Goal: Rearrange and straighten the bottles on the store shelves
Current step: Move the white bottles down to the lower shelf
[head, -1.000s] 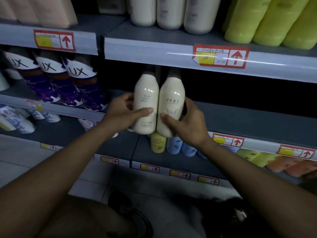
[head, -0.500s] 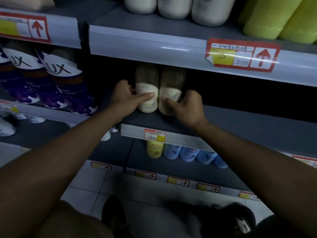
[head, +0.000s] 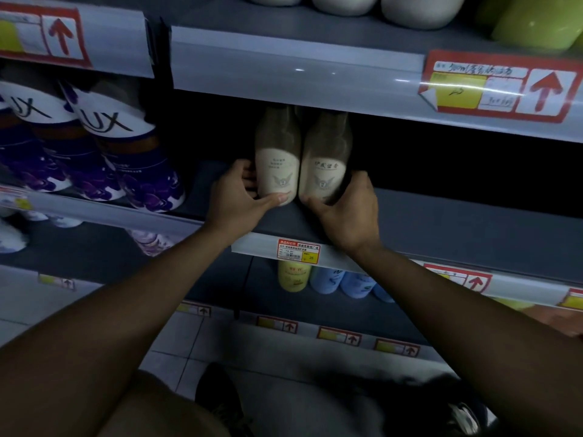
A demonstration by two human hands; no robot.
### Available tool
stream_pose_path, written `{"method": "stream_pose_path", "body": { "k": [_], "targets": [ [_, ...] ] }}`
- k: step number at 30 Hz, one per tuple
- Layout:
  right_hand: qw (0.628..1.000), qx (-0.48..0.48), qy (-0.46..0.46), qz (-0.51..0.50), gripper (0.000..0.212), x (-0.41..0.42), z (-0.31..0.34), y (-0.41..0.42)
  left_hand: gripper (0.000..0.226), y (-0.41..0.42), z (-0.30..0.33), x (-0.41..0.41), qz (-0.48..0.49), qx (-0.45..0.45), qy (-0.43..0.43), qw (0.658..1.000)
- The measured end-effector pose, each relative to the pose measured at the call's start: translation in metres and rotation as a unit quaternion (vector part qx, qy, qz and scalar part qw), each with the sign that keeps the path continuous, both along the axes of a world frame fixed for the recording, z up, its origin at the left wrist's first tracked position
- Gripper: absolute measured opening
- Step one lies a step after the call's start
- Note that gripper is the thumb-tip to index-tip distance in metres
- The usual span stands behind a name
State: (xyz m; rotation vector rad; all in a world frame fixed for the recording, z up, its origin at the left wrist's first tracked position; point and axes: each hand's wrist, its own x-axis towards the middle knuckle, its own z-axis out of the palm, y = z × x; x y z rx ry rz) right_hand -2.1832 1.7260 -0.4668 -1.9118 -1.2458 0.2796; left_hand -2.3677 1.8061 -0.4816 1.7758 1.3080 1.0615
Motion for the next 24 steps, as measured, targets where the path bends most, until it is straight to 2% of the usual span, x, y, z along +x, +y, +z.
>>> {"method": "stream_pose_path", "body": {
  "k": [10,16,24],
  "targets": [
    [0.999,-0.030,-0.004,-0.019,0.067,0.005,0.004,0.016,0.050,0.025,-0.004,0.012,0.015,-0.009,0.017,1.000],
    [1.000,-0.015,0.002,-0.019,0.063,0.004,-0.001,0.015,0.040,0.033,-0.007,0.013,0.006,-0.019,0.037,0.999],
    [1.000,-0.022,-0.009,-0.019,0.054,0.002,-0.002,0.015,0.039,0.036,-0.011,0.010,-0.029,-0.024,0.023,0.999]
  ]
}}
